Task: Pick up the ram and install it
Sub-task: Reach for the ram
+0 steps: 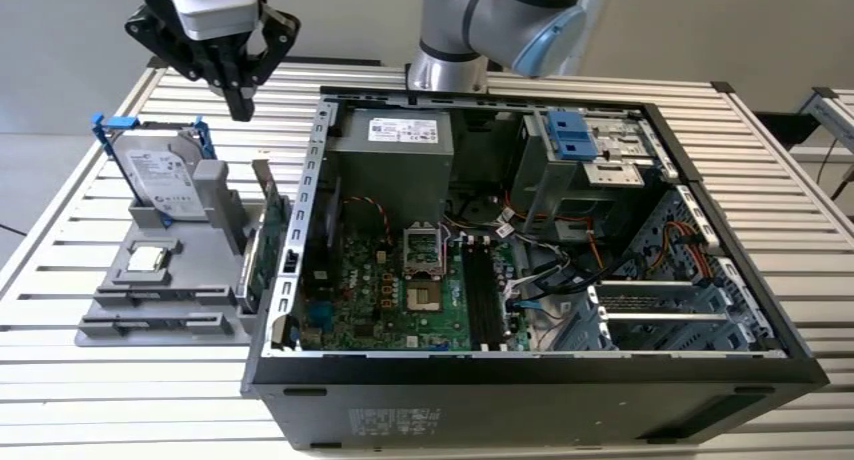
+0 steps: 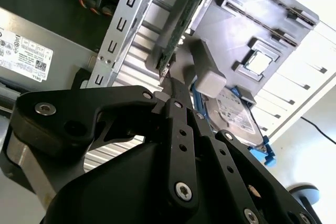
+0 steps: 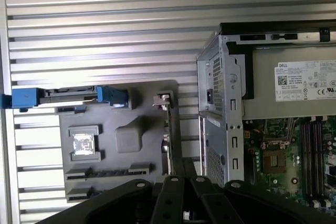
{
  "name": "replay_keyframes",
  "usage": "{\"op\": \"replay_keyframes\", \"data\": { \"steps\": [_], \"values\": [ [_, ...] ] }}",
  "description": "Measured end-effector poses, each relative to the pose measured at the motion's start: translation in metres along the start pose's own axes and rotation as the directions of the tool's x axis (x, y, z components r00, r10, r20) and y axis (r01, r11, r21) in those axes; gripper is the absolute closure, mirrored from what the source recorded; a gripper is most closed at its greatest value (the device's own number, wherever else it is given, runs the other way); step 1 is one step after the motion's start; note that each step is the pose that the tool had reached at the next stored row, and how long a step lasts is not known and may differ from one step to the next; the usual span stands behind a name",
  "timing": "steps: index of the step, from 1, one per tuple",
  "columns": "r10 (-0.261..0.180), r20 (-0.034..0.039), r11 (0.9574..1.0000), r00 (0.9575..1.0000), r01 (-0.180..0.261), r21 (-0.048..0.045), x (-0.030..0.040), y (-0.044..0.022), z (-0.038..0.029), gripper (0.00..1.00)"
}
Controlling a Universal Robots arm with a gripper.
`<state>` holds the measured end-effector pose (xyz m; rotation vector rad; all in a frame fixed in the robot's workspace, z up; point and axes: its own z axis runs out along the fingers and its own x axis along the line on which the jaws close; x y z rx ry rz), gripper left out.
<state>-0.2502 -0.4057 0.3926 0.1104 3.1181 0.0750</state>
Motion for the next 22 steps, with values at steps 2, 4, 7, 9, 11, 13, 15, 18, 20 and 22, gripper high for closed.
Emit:
{"op": "replay_keyframes", "data": {
  "steps": [2, 4, 7, 9, 11, 13, 15, 18, 20, 22],
  "values": [
    [0.0, 0.0001, 1.0, 1.0, 0.0, 0.0, 0.0021, -0.0002, 0.0, 1.0],
    [0.0, 0.0001, 1.0, 1.0, 0.0, 0.0, 0.0041, -0.0004, -0.0001, 1.0],
    [0.0, 0.0, 1.0, 1.0, 0.0, 0.0, 0.0071, -0.0008, -0.0002, 1.0],
    [0.0, 0.0, 1.0, 1.0, 0.0, 0.0, 0.0091, -0.001, -0.0002, 1.0],
    [0.0, 0.0001, 1.0, 1.0, 0.0, 0.0, 0.0108, -0.0012, -0.0002, 1.0],
    [0.0, 0.0001, 1.0, 1.0, 0.0, 0.0, 0.0124, -0.0015, -0.0003, 1.0],
    [0.0, 0.0001, 1.0, 1.0, 0.0, 0.0, 0.0142, -0.0017, -0.0003, 1.0],
    [0.0, 0.0, 1.0, 1.0, 0.0, 0.0, 0.0166, -0.002, -0.0004, 1.0],
    [0.0, 0.0, 1.0, 1.0, 0.0, 0.0, 0.0182, -0.0022, -0.0005, 1.0],
    [0.0, 0.0001, 1.0, 1.0, 0.0, 0.0, 0.0198, -0.0024, -0.0005, 1.0]
  ]
}}
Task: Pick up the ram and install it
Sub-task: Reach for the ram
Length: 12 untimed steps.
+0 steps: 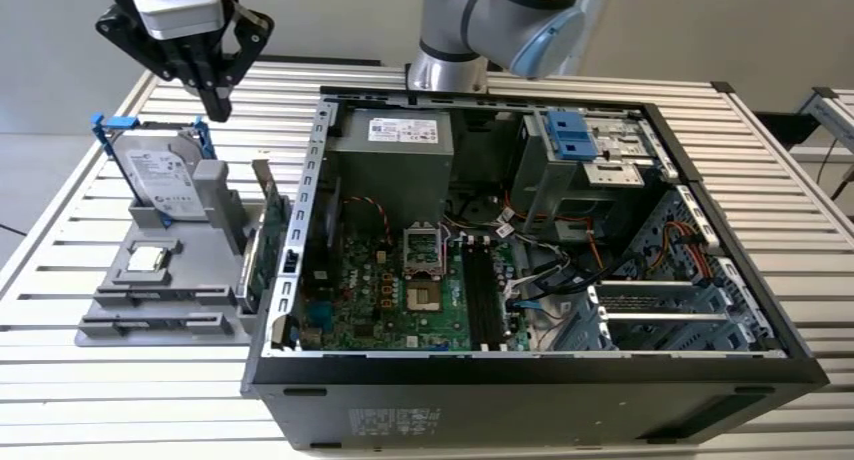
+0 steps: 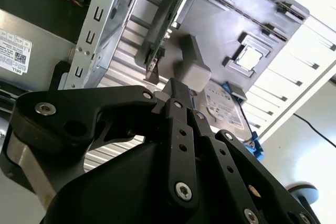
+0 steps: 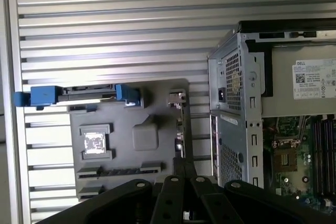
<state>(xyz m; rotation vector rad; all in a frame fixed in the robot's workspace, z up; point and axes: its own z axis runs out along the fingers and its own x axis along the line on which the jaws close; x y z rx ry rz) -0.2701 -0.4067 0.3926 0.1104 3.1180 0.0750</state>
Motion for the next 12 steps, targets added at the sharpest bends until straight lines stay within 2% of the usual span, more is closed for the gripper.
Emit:
{"op": "replay_keyframes", "data": {
  "steps": [12],
  "values": [
    [0.0, 0.0, 1.0, 1.0, 0.0, 0.0, 0.0164, -0.0021, -0.0004, 1.0]
  ]
}}
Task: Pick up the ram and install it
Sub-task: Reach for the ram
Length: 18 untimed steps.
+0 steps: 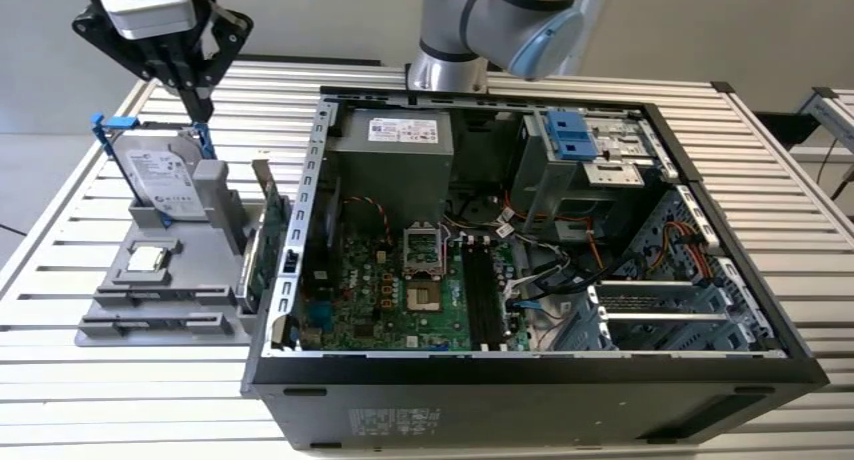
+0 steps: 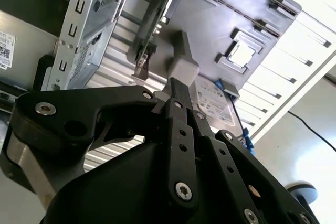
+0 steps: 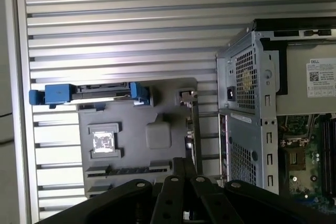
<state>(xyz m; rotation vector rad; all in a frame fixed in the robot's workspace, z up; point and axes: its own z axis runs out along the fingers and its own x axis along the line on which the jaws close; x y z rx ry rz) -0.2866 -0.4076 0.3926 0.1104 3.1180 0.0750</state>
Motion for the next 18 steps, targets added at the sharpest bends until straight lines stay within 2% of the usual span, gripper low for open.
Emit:
{"op": "replay_keyframes", "data": {
  "steps": [18],
  "values": [
    [0.0, 0.0, 1.0, 1.0, 0.0, 0.0, 0.0299, -0.0032, -0.0007, 1.0]
  ]
}}
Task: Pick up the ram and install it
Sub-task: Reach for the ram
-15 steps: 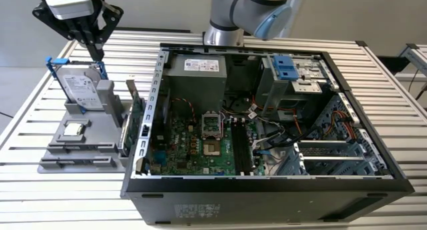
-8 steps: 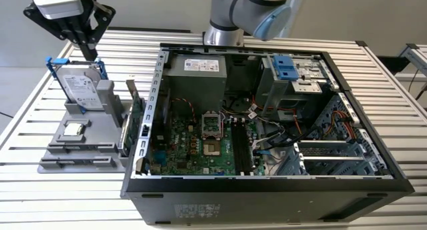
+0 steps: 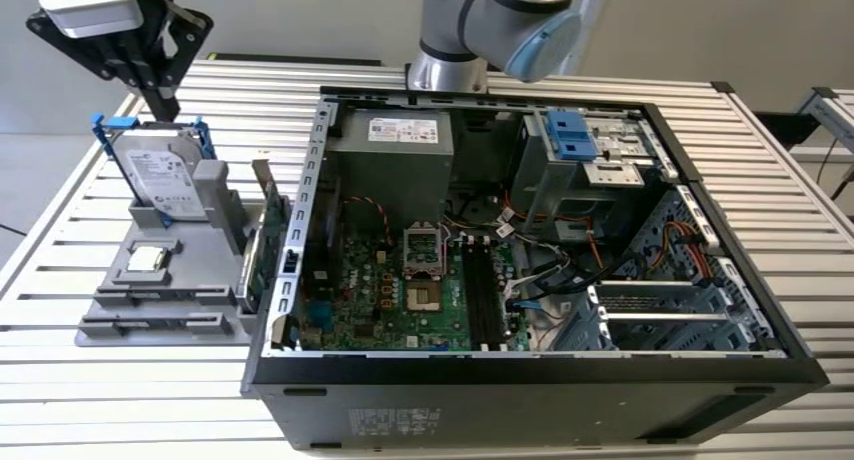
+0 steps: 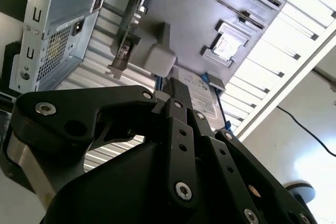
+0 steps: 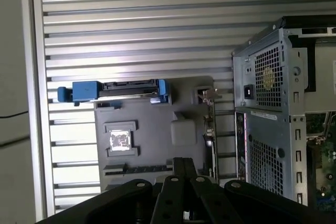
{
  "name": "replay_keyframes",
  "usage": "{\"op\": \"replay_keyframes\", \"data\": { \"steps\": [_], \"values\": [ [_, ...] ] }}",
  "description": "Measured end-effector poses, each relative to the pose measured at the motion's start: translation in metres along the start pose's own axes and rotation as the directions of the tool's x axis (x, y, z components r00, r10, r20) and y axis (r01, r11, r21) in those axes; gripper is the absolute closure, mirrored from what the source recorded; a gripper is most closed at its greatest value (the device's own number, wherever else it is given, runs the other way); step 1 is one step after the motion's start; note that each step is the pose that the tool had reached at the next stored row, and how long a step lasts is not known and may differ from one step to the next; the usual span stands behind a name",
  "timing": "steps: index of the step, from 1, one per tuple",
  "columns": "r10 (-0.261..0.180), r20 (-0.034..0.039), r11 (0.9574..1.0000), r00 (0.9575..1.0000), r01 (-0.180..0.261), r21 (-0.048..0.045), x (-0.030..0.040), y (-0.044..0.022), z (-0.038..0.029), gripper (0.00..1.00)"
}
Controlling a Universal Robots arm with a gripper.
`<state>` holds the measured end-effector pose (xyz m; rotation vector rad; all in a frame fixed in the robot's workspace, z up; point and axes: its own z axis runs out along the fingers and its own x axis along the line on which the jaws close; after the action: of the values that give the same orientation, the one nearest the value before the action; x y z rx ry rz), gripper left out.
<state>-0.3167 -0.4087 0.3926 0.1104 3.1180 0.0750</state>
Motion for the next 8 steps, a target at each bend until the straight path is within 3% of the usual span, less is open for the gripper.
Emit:
{"op": "replay_keyframes", "data": {
  "steps": [8],
  "values": [
    [0.0, 0.0, 1.0, 1.0, 0.0, 0.0, 0.0123, -0.0014, -0.0003, 1.0]
  ]
}}
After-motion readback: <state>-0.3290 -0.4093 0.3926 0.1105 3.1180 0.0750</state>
